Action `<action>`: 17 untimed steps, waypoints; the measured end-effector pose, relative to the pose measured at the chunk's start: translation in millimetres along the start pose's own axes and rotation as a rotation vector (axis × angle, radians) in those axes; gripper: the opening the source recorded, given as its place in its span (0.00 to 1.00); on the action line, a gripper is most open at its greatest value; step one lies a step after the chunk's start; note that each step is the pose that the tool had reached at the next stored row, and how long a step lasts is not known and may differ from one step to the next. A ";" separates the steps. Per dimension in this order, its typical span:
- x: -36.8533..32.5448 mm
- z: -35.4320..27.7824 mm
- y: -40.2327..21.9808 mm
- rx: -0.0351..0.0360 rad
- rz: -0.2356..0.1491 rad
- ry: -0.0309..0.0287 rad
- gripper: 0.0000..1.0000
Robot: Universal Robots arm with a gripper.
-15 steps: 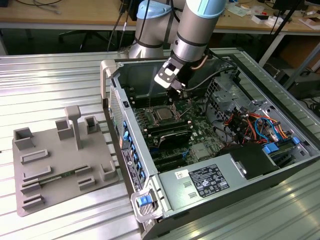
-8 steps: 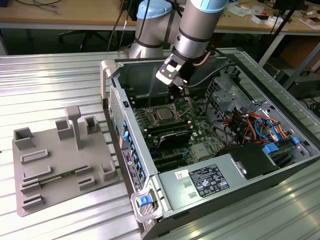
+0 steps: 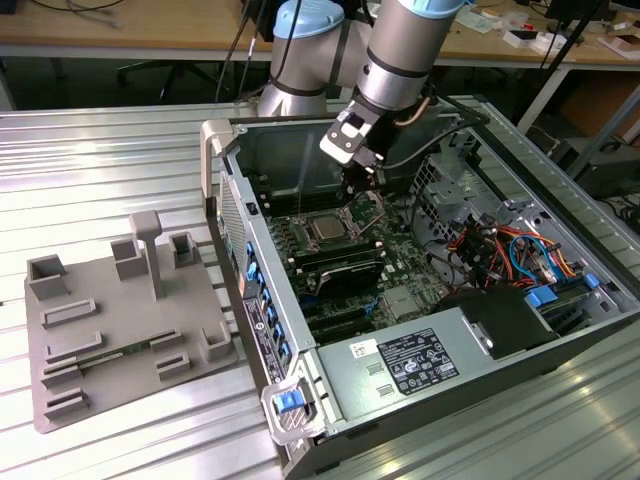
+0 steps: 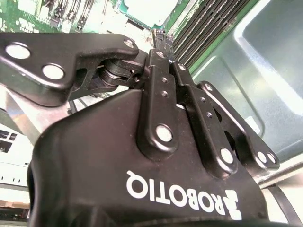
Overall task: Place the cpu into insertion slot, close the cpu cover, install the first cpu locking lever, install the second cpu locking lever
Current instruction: 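Close the cpu cover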
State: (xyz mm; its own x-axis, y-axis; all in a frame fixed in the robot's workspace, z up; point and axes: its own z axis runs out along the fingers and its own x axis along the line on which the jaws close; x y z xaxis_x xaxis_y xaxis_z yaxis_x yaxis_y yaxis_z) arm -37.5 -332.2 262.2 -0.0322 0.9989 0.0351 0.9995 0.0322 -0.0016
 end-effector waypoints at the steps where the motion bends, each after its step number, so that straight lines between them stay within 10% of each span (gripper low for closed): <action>1: 0.0 -1.0 1.0 0.0003 0.000 0.0004 0.11; 11: 0.0 -11.4 12.3 0.0046 0.000 0.0096 0.11; 17: -1.0 -12.7 35.4 0.0244 0.001 0.0187 0.11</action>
State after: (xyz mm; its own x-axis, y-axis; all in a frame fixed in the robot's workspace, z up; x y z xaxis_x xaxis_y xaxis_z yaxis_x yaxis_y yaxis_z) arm -2.0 -332.5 274.8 -0.0308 0.9981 0.0538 0.9991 0.0323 -0.0261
